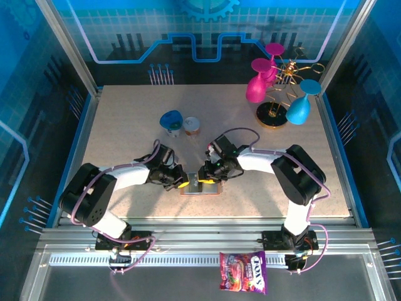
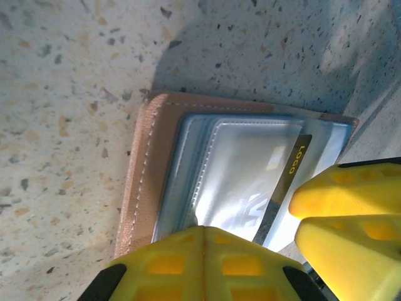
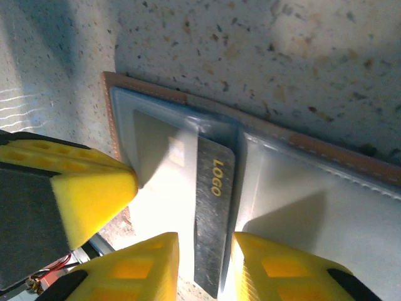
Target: Take the credit cards out of the card holder
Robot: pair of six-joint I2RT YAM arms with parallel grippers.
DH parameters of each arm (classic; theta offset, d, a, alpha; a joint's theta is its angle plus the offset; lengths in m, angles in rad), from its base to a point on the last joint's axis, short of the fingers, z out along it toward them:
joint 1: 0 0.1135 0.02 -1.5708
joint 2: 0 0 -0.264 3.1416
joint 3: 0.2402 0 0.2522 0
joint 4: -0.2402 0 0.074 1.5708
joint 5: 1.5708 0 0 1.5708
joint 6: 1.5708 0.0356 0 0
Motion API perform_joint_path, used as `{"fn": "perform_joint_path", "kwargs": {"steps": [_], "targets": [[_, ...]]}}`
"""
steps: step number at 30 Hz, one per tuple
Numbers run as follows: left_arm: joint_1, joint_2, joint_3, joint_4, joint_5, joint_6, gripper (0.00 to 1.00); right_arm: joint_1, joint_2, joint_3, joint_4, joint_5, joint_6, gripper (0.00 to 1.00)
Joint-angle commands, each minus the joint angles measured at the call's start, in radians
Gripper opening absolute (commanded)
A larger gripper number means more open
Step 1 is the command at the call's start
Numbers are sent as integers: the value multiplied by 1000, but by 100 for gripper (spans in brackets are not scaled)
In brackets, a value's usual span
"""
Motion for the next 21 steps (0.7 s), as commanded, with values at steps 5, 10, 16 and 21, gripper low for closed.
{"fn": "perform_joint_path", "kwargs": {"steps": [5,10,16,21], "targets": [[-6,26,2,-45,-6,29,6,-14,1,-33,62,-45,26,26],[-6,29,8,-59,-7,36,5,-16,16,-46,95,-60,41,25],[-5,28,8,-65,-7,37,5,-19,19,-51,99,-60,42,24],[-6,30,10,-74,-10,41,5,-18,19,-56,96,-51,40,24]]}}
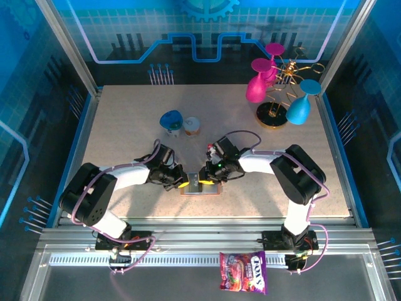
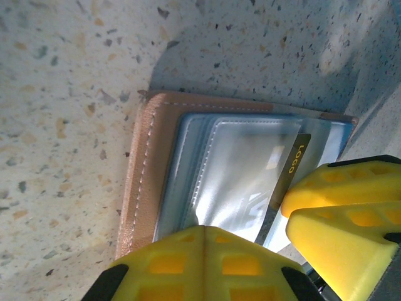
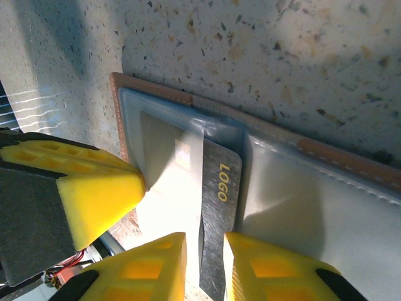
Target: Take the credit cards out of the card holder
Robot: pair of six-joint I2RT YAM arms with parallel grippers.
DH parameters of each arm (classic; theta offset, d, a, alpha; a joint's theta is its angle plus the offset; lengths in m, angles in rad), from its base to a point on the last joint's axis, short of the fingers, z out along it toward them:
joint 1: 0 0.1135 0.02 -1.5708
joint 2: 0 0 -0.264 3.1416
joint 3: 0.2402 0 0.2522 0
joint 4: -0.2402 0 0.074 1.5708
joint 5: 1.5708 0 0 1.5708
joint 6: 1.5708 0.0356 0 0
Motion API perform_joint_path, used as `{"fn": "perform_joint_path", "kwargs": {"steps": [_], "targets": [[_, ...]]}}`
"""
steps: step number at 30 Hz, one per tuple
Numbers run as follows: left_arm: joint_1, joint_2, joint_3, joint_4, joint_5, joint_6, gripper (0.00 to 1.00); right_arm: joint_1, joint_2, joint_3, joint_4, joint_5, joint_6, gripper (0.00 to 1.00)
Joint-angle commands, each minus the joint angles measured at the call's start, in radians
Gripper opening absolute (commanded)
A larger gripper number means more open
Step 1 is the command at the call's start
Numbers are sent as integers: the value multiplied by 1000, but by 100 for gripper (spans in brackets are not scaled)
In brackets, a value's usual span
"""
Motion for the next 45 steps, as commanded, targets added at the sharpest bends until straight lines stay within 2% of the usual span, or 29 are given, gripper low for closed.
{"fn": "perform_joint_path", "kwargs": {"steps": [1,21,45], "targets": [[-6,26,11,-77,-10,34,5,-11,13,-14,-3,-2,5,24],[-6,34,18,-82,-11,36,5,-16,-77,-69,64,3,45,24],[-6,35,17,-87,-7,37,4,-16,10,-132,202,-49,109,21]]}}
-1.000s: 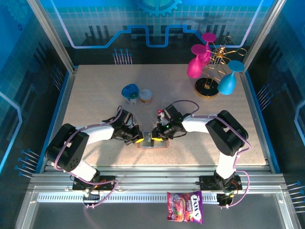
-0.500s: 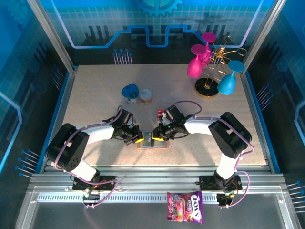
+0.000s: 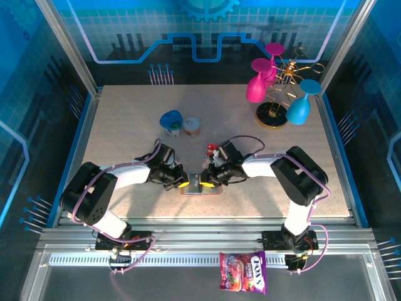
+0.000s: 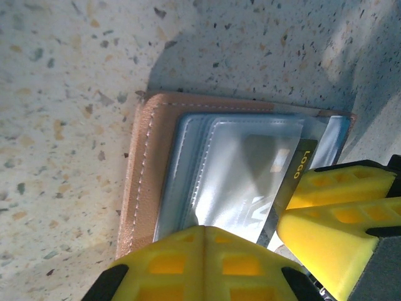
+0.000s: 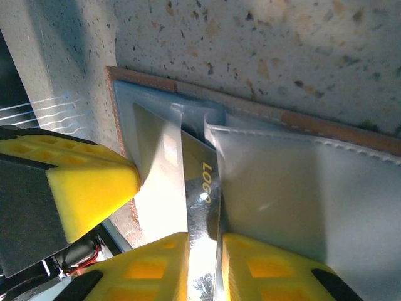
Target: Take the credit cards out of the card holder
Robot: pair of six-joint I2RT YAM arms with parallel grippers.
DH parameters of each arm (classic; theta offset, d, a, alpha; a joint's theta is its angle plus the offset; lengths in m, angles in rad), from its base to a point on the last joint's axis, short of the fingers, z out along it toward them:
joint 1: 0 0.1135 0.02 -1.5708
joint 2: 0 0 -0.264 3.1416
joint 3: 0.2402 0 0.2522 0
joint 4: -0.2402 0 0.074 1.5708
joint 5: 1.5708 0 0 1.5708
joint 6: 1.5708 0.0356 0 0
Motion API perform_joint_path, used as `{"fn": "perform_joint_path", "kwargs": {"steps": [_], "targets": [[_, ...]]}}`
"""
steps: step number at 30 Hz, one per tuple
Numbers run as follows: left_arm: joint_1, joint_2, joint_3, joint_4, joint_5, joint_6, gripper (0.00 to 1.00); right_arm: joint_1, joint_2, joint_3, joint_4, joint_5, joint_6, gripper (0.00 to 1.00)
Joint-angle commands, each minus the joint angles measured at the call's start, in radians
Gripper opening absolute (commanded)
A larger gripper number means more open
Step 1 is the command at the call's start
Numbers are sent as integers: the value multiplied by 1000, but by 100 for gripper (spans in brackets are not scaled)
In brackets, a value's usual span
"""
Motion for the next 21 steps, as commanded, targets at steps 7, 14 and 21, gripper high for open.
{"fn": "perform_joint_path", "kwargs": {"steps": [7,14,21], "targets": [[-6,25,-3,-63,-8,19,4,-15,13,-27,40,-17,22,13],[-6,25,2,-71,-13,22,4,-34,-12,-42,29,-13,13,9],[-6,27,11,-84,-16,27,4,-75,-45,-65,-28,-24,-36,8]]}}
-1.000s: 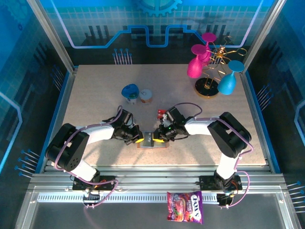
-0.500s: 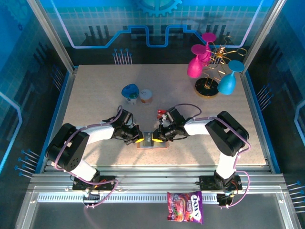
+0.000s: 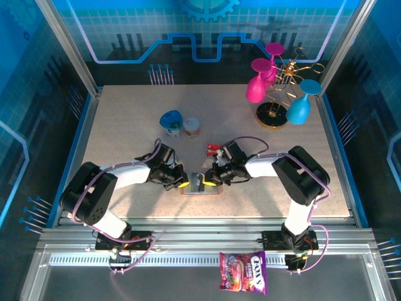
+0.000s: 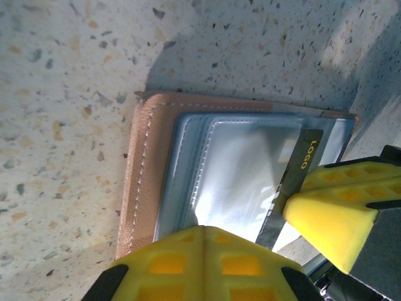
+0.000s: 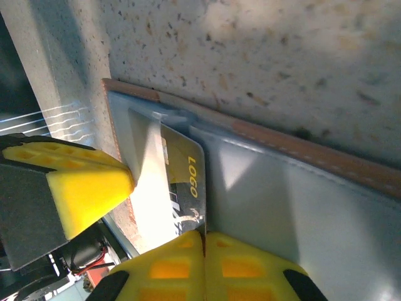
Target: Take the credit cards out of the card holder
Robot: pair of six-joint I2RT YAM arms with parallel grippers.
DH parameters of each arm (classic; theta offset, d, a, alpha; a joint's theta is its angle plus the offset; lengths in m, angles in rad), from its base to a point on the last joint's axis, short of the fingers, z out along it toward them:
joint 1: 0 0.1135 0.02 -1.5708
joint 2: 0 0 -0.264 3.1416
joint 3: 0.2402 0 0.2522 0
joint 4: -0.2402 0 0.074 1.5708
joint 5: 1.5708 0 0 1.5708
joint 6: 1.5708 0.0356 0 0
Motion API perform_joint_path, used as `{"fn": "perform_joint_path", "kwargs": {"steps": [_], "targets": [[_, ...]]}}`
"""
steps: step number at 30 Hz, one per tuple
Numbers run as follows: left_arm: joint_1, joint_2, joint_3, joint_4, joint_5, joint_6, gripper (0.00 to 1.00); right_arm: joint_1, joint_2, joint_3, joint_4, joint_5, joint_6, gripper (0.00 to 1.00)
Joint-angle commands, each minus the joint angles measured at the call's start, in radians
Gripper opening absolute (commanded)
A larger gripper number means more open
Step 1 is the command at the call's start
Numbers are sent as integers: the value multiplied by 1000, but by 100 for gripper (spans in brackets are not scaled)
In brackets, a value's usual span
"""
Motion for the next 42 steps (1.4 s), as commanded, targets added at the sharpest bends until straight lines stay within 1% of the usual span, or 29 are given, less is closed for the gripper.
{"fn": "perform_joint_path", "kwargs": {"steps": [1,7,14,24,28,31,35,42], "targets": [[-6,25,7,-80,-18,24,4,-34,-35,-24,-68,0,-46,8],[-6,24,9,-79,-19,22,4,-71,-75,-8,-191,15,-128,7],[-6,22,9,-78,-20,22,4,-79,-97,27,-287,45,-178,7],[-6,25,13,-72,-16,22,4,-66,-108,46,-277,57,-145,7],[-6,26,17,-71,-14,21,4,-39,-97,70,-278,55,-125,14],[-6,27,18,-70,-14,22,4,-18,-97,75,-275,56,-109,16],[-6,26,17,-66,-10,24,4,3,-100,111,-286,65,-97,17],[-5,29,17,-62,-5,27,4,14,-113,113,-314,87,-94,16]]}}
